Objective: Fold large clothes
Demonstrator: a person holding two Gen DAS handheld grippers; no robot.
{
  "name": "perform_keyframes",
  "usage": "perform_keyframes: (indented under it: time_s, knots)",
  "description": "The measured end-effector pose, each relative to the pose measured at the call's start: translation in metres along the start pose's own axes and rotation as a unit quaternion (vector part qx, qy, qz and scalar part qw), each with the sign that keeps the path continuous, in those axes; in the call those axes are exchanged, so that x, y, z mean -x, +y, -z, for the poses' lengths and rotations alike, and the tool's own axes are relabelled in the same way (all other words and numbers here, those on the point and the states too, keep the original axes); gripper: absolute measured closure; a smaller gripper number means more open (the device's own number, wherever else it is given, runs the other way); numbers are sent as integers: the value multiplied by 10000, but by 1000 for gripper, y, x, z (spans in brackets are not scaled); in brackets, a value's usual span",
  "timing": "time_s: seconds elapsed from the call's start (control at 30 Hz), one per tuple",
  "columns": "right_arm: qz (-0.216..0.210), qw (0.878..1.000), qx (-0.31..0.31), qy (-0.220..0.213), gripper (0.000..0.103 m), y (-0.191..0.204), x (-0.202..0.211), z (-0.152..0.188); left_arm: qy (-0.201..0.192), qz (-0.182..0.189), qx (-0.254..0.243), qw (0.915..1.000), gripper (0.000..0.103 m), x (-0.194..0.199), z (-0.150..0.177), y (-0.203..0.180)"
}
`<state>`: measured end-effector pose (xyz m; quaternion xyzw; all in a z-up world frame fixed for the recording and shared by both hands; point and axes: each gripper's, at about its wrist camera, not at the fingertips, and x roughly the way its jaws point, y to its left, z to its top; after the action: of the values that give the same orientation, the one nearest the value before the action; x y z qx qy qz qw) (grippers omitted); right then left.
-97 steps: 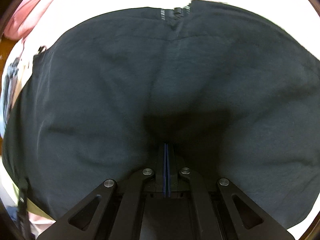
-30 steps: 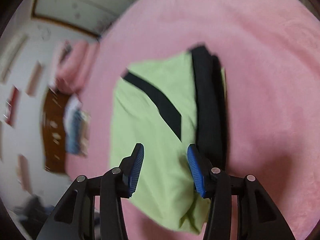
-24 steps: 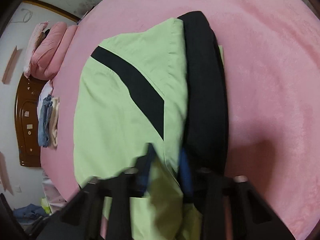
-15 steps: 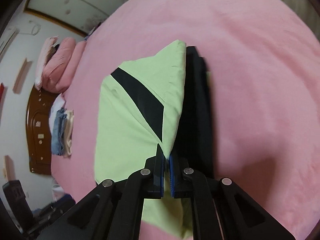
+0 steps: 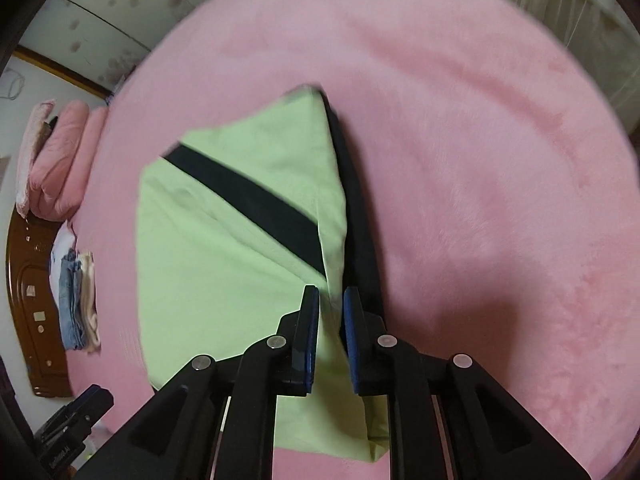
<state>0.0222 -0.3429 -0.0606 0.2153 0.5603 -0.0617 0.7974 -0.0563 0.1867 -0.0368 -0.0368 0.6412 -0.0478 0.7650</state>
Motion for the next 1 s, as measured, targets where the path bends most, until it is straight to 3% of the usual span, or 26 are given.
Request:
perform_keyframes:
  time_s: [0.03, 0.1, 0.2, 0.3, 0.4, 0.5, 0.57, 0.6, 0.7, 0.83, 0.9, 1.0]
  knots:
    - [-52, 9997, 160, -178, 89, 5, 13, 8, 61, 90, -85, 9999, 65, -1, -1, -2]
    - [-543, 9970, 536, -109, 90, 15, 20, 13, 228, 228, -210, 9993, 73, -9, -3, -7]
    - [-1168, 9861, 1087, 470, 92, 43, 12, 34, 547, 263, -29, 9981, 75, -33, -7, -8]
    - [-1296, 9749, 1463, 1067, 94, 61, -5, 61, 833, 264, 224, 9959, 75, -61, -7, -6]
    - [-909, 9698, 1732, 1459, 95, 76, -37, 83, 1160, -176, 220, 9928, 75, -90, 4, -3]
    - [11, 9651, 1656, 2031, 98, 59, -67, 107, 1807, -280, 859, 9794, 75, -118, 25, 19]
    - [275, 9629, 1466, 2249, 103, 41, -67, 122, 2182, -880, 1243, 9639, 79, -129, 44, 41]
    - [376, 9629, 1377, 2289, 103, 34, -64, 126, 2222, -1026, 1329, 9604, 79, -129, 53, 51]
    - [-170, 9675, 1385, 2107, 103, 21, -33, 134, 1825, -669, 1343, 9717, 79, -104, 62, 66]
    - [-1276, 9615, 1962, 1439, 103, 31, 18, 129, 853, -151, 504, 9950, 81, -55, 53, 51]
    - [-1602, 9576, 2102, 1144, 103, 43, 34, 123, 452, 280, 101, 9985, 85, -36, 39, 37]
    - [-1916, 9586, 1947, 800, 103, 62, 38, 110, 343, 824, -113, 9959, 86, -39, 8, 20]
